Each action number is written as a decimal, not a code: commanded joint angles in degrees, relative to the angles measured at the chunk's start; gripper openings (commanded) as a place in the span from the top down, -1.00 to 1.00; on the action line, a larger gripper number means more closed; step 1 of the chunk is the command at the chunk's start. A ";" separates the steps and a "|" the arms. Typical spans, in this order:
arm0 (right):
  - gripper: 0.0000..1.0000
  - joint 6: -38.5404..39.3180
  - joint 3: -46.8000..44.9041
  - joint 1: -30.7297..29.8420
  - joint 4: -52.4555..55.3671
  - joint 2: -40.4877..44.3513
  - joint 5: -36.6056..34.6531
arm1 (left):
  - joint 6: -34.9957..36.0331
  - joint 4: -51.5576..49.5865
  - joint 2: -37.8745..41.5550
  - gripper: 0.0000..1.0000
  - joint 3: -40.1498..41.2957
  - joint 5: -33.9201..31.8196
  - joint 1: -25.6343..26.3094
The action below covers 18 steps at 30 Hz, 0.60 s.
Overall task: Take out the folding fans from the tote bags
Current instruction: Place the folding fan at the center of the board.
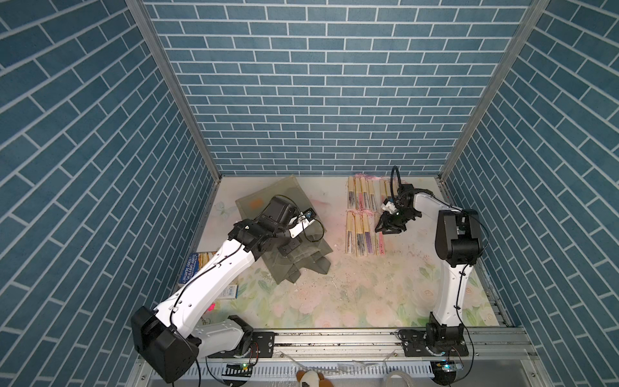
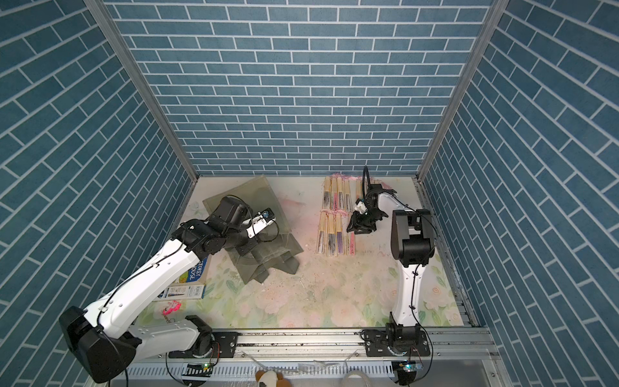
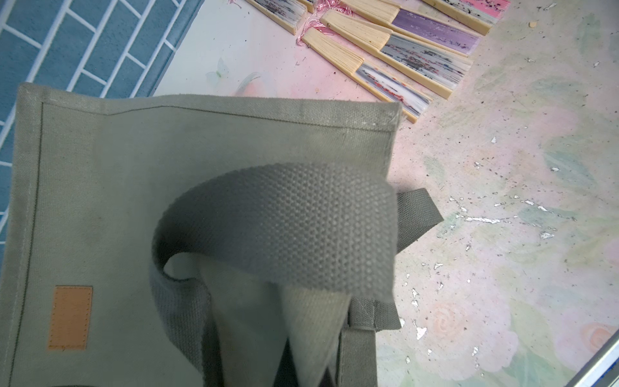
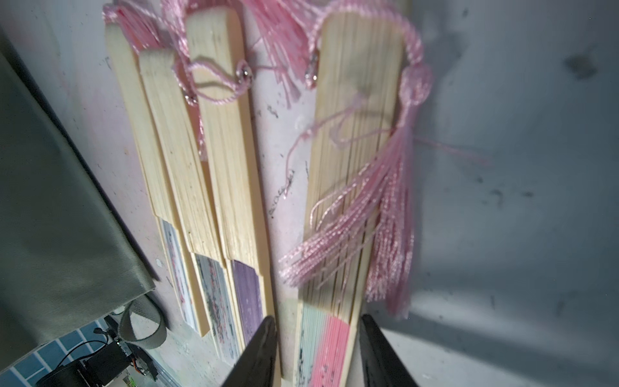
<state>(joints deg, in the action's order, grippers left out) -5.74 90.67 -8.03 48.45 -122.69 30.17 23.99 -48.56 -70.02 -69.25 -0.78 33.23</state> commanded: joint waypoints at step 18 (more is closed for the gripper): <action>0.05 -13.18 -14.37 -1.49 -14.27 23.56 -17.46 | -11.25 -3.03 -1.89 1.00 -7.24 -5.30 -0.36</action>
<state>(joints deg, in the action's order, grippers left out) -12.43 80.51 -9.21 41.08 -110.13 20.23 18.20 -50.06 -70.91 -72.16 -3.46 33.23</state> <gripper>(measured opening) 0.472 0.054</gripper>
